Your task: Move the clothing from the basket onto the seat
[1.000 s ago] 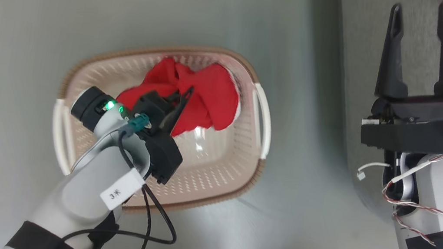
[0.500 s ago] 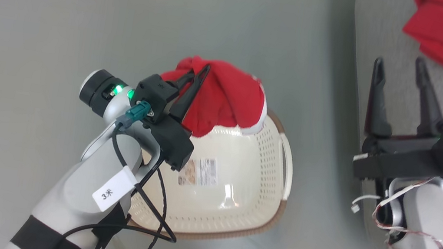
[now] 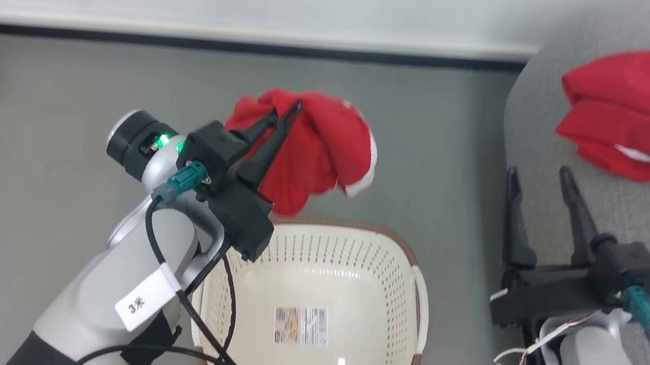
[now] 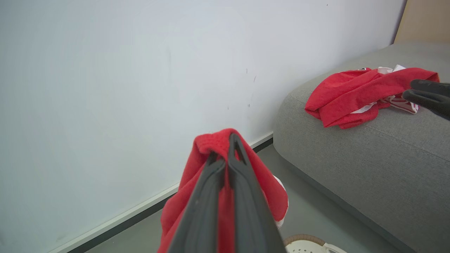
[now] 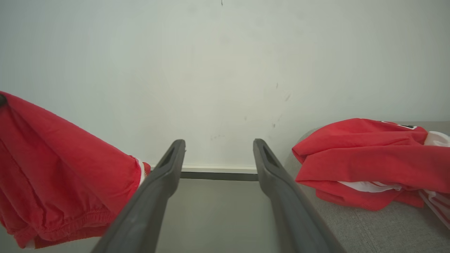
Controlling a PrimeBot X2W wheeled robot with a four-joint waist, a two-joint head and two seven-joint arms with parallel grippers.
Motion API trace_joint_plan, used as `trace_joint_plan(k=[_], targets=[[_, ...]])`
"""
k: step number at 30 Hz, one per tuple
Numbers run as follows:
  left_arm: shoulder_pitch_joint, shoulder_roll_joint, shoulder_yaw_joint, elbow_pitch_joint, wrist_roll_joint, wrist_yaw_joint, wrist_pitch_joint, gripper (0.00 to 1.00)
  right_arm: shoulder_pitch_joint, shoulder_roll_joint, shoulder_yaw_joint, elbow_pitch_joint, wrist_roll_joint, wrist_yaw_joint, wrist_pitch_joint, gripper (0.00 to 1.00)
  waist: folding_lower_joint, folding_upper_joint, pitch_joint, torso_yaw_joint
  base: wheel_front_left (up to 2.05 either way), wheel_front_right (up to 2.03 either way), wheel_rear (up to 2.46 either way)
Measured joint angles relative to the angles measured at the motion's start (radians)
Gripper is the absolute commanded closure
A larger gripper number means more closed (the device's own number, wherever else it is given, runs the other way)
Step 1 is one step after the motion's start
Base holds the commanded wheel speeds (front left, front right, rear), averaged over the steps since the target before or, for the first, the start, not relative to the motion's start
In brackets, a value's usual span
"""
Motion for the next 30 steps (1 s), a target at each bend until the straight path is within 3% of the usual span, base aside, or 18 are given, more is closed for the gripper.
trace_joint_plan(k=[19, 30], targets=[[0.182, 0.016, -0.053, -0.108, -0.019, -0.001, -0.003, 1.00, 0.131, 0.040, 0.126, 0.090, 0.003, 0.080, 0.001, 0.00, -0.0001, 0.0000, -0.296, 0.036, 0.00, 0.00, 0.00], [0.212, 0.024, -0.072, -0.217, -0.023, -0.001, 0.018, 1.00, 0.113, 0.058, 0.243, 0.137, -0.013, 0.132, 0.037, 0.00, 0.0001, 0.0001, -0.360, 0.054, 0.00, 0.00, 0.00]])
